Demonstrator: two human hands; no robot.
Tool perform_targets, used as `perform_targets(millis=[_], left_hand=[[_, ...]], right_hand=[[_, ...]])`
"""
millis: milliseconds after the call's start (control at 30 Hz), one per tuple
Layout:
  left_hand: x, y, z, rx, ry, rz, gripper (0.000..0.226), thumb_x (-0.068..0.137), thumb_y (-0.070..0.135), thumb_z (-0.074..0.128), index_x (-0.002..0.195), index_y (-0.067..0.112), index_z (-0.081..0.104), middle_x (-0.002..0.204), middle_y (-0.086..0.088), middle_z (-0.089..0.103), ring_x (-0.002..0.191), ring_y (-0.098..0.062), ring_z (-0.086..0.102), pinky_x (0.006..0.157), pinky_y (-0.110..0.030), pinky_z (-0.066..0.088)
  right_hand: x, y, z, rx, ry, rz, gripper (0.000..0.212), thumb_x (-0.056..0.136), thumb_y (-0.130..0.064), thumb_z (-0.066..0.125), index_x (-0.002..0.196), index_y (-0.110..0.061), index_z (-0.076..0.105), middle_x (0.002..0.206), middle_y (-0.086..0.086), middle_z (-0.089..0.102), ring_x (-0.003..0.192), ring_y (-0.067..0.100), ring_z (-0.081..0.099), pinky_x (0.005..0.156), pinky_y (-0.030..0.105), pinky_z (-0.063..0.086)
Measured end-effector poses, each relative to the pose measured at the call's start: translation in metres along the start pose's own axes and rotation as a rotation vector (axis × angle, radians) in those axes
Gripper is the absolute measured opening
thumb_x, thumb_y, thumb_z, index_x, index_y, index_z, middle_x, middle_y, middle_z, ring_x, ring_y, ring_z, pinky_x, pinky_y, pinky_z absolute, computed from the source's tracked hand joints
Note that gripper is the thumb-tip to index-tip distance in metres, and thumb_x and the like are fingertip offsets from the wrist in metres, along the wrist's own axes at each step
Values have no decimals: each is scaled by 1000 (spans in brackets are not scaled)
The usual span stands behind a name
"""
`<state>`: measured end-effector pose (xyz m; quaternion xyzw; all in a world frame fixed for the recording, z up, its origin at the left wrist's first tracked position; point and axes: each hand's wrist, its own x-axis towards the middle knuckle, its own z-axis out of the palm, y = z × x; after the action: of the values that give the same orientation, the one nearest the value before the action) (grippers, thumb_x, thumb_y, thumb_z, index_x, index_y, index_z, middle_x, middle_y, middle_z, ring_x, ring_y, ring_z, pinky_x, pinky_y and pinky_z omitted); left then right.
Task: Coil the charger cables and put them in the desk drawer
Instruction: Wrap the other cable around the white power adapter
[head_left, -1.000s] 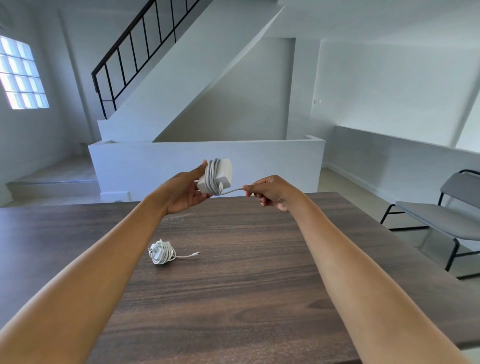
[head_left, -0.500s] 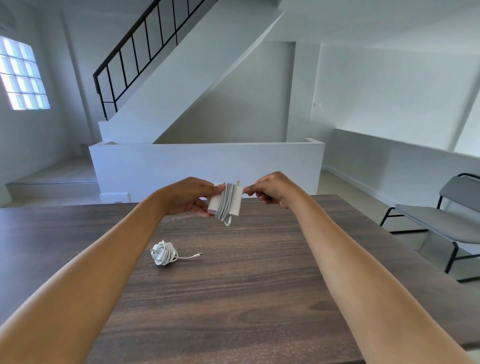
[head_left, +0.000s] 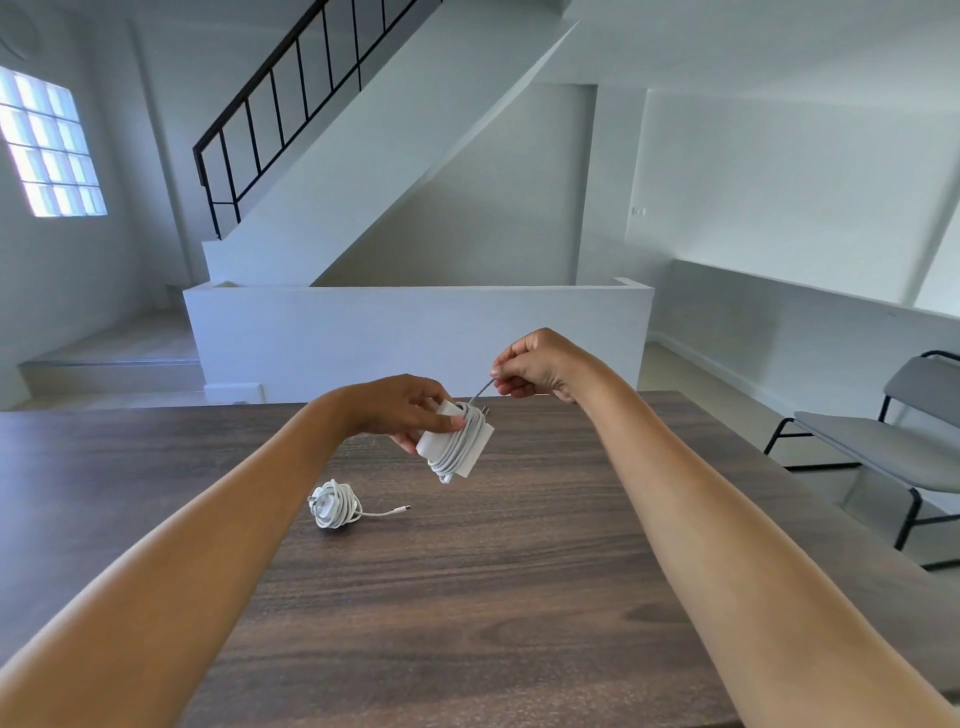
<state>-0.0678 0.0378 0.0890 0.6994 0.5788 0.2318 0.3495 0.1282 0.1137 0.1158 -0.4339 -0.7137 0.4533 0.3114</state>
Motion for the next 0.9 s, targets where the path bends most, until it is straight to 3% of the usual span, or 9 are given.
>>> perform_targets(millis=[133, 300, 433, 567, 700, 833, 900], left_hand=[[1, -3, 6, 27, 36, 11, 35, 87, 34, 65, 110, 10, 55, 109, -4, 64, 90, -19, 66, 78, -34, 59], [-2, -8, 8, -160, 23, 32, 38, 88, 32, 63, 114, 6, 55, 99, -7, 68, 85, -22, 65, 80, -39, 57], [-2, -13, 8, -216, 44, 59, 34, 89, 31, 62, 113, 7, 58, 92, -3, 67, 82, -19, 64, 74, -33, 56], [2, -19, 14, -248, 70, 50, 30, 92, 31, 59, 114, 10, 57, 92, -2, 65, 78, -16, 62, 69, -30, 54], [4, -22, 19, -372, 82, 13, 37, 95, 34, 52, 120, 7, 54, 99, -10, 61, 81, -25, 60, 70, -30, 52], [3, -23, 19, -551, 67, 11, 57, 79, 46, 65, 118, 6, 58, 104, -16, 63, 90, -32, 60, 69, -29, 57], [2, -25, 17, -639, 48, 10, 55, 78, 43, 64, 118, 5, 58, 105, -17, 64, 90, -31, 61, 67, -28, 57]], right_hand=[[2, -2, -1, -53, 9, -42, 20, 88, 5, 60, 72, -7, 64, 70, 10, 66, 47, 4, 62, 50, 17, 53], [2, 1, -3, 1, 56, -38, 17, 88, 4, 60, 74, -5, 65, 70, 11, 66, 50, 7, 63, 55, 19, 56], [0, 8, -2, 117, 102, -38, 14, 85, 6, 61, 78, -6, 61, 70, 13, 67, 49, 9, 66, 51, 20, 55], [0, 12, 2, 164, 161, -52, 13, 82, 6, 63, 77, -5, 59, 69, 14, 67, 54, 15, 67, 56, 25, 57], [4, 14, 4, 164, 194, -62, 14, 81, 5, 64, 73, -6, 61, 70, 14, 68, 58, 17, 68, 58, 26, 58], [9, 15, 3, 216, 215, -32, 15, 82, 5, 65, 73, -6, 61, 68, 14, 68, 54, 15, 68, 56, 26, 58], [10, 18, 2, 262, 240, 5, 15, 82, 7, 63, 74, -4, 60, 67, 14, 67, 51, 14, 68, 55, 26, 59]])
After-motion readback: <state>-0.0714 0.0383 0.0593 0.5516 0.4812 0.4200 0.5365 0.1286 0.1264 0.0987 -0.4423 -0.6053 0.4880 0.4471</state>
